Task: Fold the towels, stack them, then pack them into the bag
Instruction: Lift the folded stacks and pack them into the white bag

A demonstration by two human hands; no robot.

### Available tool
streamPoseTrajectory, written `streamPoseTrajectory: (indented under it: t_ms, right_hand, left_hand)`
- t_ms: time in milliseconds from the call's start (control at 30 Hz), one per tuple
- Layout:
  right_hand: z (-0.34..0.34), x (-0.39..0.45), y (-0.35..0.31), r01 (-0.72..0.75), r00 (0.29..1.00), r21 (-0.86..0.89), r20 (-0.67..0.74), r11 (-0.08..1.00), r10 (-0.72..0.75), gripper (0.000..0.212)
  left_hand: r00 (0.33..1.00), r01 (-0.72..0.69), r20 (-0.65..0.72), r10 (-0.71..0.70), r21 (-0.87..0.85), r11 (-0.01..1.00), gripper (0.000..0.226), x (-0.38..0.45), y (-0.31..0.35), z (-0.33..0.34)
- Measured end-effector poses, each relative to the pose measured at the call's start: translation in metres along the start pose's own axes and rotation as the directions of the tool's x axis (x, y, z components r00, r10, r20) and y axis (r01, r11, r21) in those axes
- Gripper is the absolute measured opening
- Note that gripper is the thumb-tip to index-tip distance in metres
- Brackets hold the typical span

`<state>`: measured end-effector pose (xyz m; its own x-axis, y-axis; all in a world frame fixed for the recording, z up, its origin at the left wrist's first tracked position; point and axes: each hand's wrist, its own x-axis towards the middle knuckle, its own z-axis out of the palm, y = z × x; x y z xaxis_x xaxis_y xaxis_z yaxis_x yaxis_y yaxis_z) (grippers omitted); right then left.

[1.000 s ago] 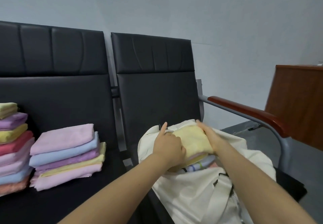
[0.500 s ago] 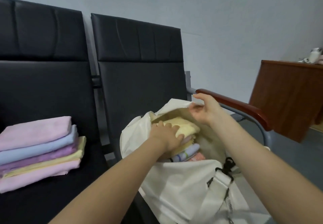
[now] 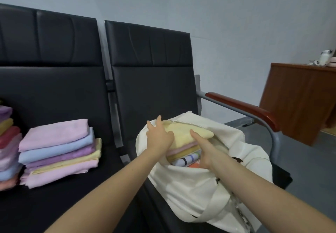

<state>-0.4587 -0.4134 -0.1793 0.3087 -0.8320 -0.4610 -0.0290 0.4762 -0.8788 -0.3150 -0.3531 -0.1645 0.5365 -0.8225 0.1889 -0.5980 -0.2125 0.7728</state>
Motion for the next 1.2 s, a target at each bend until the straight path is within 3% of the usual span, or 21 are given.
streamPoseTrajectory:
  t_ms: [67, 100, 167, 233, 333, 400, 467, 533, 600, 700, 800, 833, 900, 967, 1067, 1133, 1200]
  right_hand:
    - [0.007, 0.032, 0.005, 0.006, 0.998, -0.003, -0.068, 1.0, -0.006, 0.11]
    - [0.013, 0.045, 0.007, -0.019, 0.994, 0.025, -0.103, 0.999, 0.021, 0.119]
    - [0.027, 0.064, 0.007, -0.017, 0.997, 0.113, -0.071, 0.993, 0.025, 0.098]
    - [0.046, 0.061, 0.001, 0.012, 1.0, 0.172, -0.008, 0.985, -0.011, 0.069]
    - [0.06, 0.074, -0.004, 0.14, 0.988, 0.169, 0.037, 0.976, -0.149, 0.066]
    - [0.064, 0.088, -0.005, 0.183, 0.983, 0.129, -0.054, 0.975, -0.177, 0.062]
    - [0.064, 0.099, -0.003, 0.222, 0.97, 0.022, -0.111, 0.975, -0.218, 0.075]
    - [0.061, 0.121, -0.003, 0.195, 0.973, -0.086, -0.108, 0.977, -0.204, 0.111]
    - [0.055, 0.13, -0.006, 0.188, 0.982, -0.187, 0.016, 0.964, -0.188, 0.11]
    - [0.036, 0.088, -0.016, 0.147, 0.983, -0.358, 0.153, 0.922, -0.097, 0.072]
    - [0.016, 0.074, -0.023, 0.175, 0.981, -0.619, 0.176, 0.766, -0.081, 0.06]
    - [0.011, 0.067, -0.025, 0.204, 0.976, -0.669, 0.196, 0.714, -0.095, 0.056]
    - [0.001, 0.049, -0.029, 0.263, 0.962, -0.711, 0.246, 0.652, -0.12, 0.047]
    - [-0.007, 0.035, -0.022, 0.304, 0.951, -0.752, 0.272, 0.585, -0.144, 0.04]
    - [-0.016, 0.023, 0.008, 0.349, 0.937, -0.82, 0.289, 0.454, -0.197, 0.038]
    - [-0.016, 0.01, 0.027, 0.284, 0.957, -0.839, 0.277, 0.464, -0.084, 0.055]
    - [-0.016, 0.003, 0.039, 0.265, 0.959, -0.836, 0.28, 0.48, -0.042, 0.048]
  left_hand:
    - [1.0, -0.005, 0.009, 0.005, -0.013, 1.0, 0.058, 0.004, -0.006, -0.005]
    - [1.0, -0.002, 0.001, 0.002, -0.015, 1.0, 0.049, 0.007, -0.01, -0.007]
    - [1.0, 0.003, -0.015, -0.004, -0.071, 0.997, 0.029, 0.014, -0.012, -0.009]
    - [0.999, 0.043, -0.025, -0.047, -0.169, 0.985, 0.03, 0.02, -0.012, -0.011]
    - [0.998, 0.065, -0.001, -0.067, -0.182, 0.981, 0.035, 0.027, -0.012, -0.016]
    - [0.999, 0.039, -0.004, -0.04, -0.082, 0.996, 0.037, 0.031, -0.011, -0.019]
    - [0.999, -0.004, -0.041, 0.004, 0.012, 1.0, 0.034, 0.036, -0.013, -0.018]
    - [0.995, -0.069, -0.061, 0.074, 0.084, 0.994, 0.045, 0.036, -0.015, -0.015]
    - [0.975, -0.185, -0.086, 0.203, 0.184, 0.965, 0.052, 0.036, -0.02, -0.013]
    - [0.905, -0.36, -0.074, 0.419, 0.391, 0.847, 0.049, 0.036, -0.03, -0.014]
    - [0.697, -0.612, 0.006, 0.717, 0.527, 0.59, 0.046, 0.033, -0.031, -0.011]
    - [0.664, -0.647, 0.07, 0.745, 0.553, 0.525, 0.044, 0.031, -0.031, -0.009]
    - [0.744, -0.615, 0.246, 0.622, 0.616, 0.493, 0.041, 0.026, -0.031, -0.008]
    - [0.834, -0.537, 0.318, 0.45, 0.653, 0.534, 0.04, 0.028, -0.036, -0.009]
    - [0.892, -0.451, 0.3, 0.339, 0.652, 0.61, 0.049, 0.033, -0.039, -0.01]
    - [0.912, -0.41, 0.293, 0.287, 0.666, 0.623, 0.051, 0.035, -0.034, -0.008]
    - [0.911, -0.411, 0.297, 0.285, 0.681, 0.606, 0.049, 0.032, -0.027, -0.004]
